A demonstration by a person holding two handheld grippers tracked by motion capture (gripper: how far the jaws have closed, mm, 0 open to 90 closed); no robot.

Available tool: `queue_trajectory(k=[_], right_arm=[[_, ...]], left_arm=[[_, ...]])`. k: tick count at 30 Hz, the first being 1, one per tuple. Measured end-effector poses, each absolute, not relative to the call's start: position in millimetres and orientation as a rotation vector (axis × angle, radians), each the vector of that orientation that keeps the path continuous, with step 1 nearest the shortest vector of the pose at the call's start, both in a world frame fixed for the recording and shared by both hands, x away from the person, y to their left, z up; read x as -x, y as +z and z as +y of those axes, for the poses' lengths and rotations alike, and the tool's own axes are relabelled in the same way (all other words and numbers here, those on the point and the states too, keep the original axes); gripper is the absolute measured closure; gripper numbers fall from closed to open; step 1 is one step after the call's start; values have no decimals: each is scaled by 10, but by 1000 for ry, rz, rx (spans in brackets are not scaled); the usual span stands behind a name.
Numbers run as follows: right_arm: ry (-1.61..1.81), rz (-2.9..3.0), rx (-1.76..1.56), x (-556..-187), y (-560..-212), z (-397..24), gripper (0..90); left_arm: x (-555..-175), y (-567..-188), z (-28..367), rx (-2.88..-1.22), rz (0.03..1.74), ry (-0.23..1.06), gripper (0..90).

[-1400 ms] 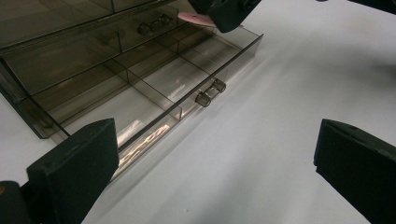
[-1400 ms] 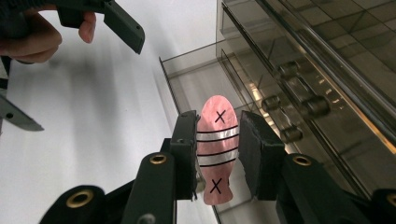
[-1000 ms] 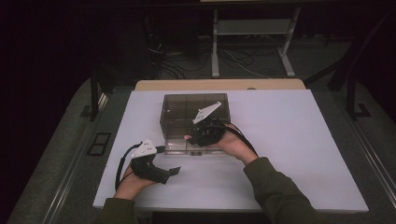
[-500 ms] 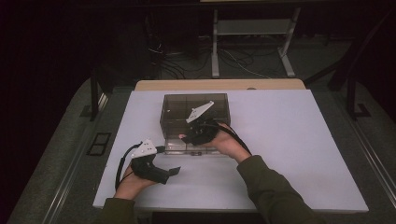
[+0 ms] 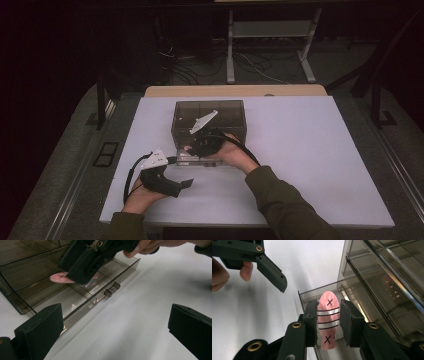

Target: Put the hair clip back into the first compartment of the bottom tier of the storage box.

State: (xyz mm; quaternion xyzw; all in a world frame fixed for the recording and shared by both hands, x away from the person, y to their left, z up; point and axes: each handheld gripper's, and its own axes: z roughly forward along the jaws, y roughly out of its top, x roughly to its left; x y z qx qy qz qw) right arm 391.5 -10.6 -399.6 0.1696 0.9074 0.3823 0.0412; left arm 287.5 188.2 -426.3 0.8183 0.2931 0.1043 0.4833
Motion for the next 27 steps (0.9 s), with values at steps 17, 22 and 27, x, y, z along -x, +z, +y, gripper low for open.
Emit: queue_trajectory(k=[17,22,27], right_arm=[[1139,2795,-537,-3976,-4148,65,650],[1147,2798,-526,-3976,-4140,56,648],[1162,2806,-536,-3952,-4104,31,637]], left_arm=[[-2873,-4263,1881,-1991,717,246,0],[-2873,-4264,1881,-1990,717,247,0],[-2874,-4266,1879,-1991,716,245,0]])
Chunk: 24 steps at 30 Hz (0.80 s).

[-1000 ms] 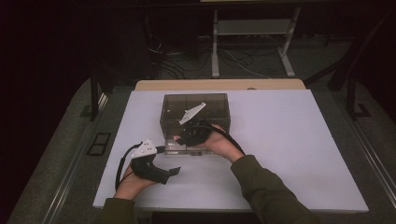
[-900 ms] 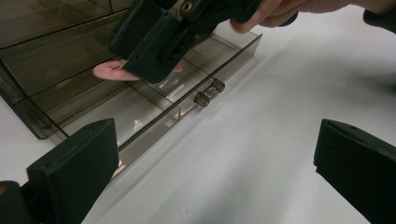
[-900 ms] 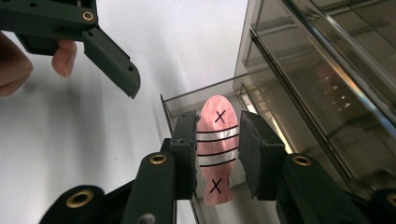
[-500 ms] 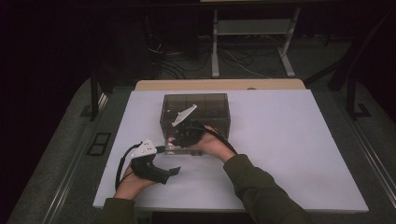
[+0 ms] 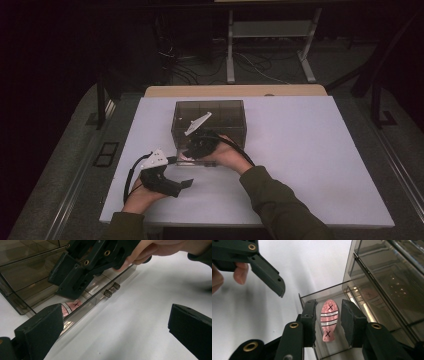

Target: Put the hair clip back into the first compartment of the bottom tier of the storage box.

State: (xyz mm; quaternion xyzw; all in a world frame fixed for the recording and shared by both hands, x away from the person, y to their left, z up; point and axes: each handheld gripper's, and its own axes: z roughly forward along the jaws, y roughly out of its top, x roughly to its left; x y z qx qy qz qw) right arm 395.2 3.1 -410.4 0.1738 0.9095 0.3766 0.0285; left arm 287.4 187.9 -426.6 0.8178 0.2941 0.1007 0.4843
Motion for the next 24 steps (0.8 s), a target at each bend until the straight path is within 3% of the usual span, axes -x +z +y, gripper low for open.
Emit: queue_trajectory(k=[24], right_arm=[[1257,2748,-605,-3792,-3923,-424,472]], left_arm=[[-2876,-4266,1871,-1991,721,251,0]])
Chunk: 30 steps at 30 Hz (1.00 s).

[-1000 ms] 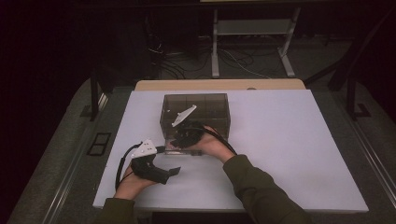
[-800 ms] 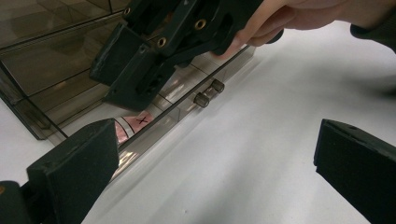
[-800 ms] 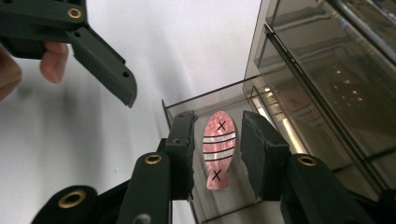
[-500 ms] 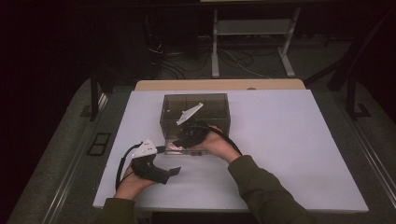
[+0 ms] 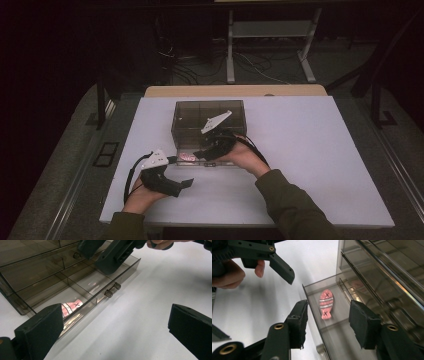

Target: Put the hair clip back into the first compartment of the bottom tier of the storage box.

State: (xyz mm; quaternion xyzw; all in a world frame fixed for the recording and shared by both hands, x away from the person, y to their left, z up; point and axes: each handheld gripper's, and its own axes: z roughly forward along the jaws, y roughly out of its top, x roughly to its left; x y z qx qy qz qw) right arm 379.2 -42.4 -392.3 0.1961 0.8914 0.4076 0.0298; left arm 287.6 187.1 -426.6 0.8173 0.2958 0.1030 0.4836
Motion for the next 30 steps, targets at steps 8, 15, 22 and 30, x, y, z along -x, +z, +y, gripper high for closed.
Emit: queue_trajectory(k=[8,15,22,30], right_arm=[[1263,2738,-595,-3726,-3901,-607,440],[1279,2725,-631,-3660,-3896,-747,415],[1276,2715,-657,-3599,-3909,-877,392],[1272,2700,-697,-3549,-3932,-1058,377]], left_arm=[[-2878,-4267,1875,-1992,722,253,0],[-2877,-4268,1871,-1992,723,254,0],[-2876,-4270,1869,-1995,720,255,0],[-2873,-4269,1867,-1995,720,253,0]])
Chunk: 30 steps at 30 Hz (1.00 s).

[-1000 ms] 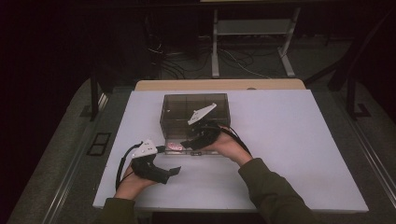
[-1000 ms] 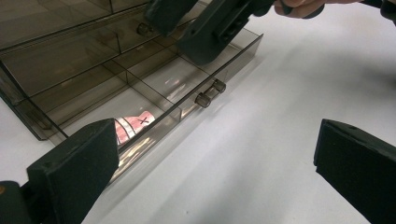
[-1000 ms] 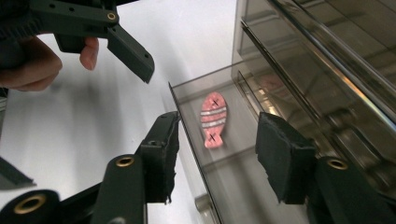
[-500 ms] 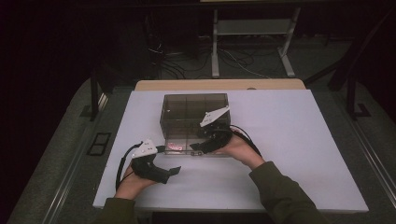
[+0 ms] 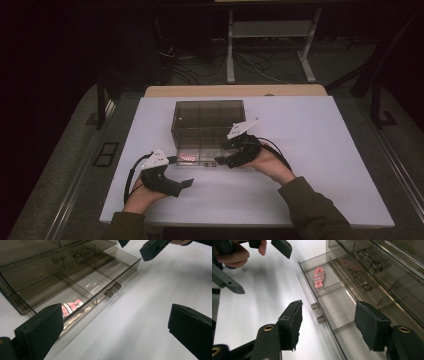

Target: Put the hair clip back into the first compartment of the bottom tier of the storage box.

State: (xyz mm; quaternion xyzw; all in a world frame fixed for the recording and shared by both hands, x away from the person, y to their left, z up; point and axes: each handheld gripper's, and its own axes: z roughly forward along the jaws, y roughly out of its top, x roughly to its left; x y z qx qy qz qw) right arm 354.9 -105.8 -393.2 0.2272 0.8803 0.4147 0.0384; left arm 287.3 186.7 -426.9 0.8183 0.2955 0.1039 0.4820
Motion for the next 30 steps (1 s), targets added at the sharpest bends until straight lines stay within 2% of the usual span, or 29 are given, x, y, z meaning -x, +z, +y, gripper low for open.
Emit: queue_trajectory(k=[30], right_arm=[[1293,2532,-809,-3363,-4029,-1799,288]], left_arm=[[-2877,-4256,1851,-1979,722,255,0]])
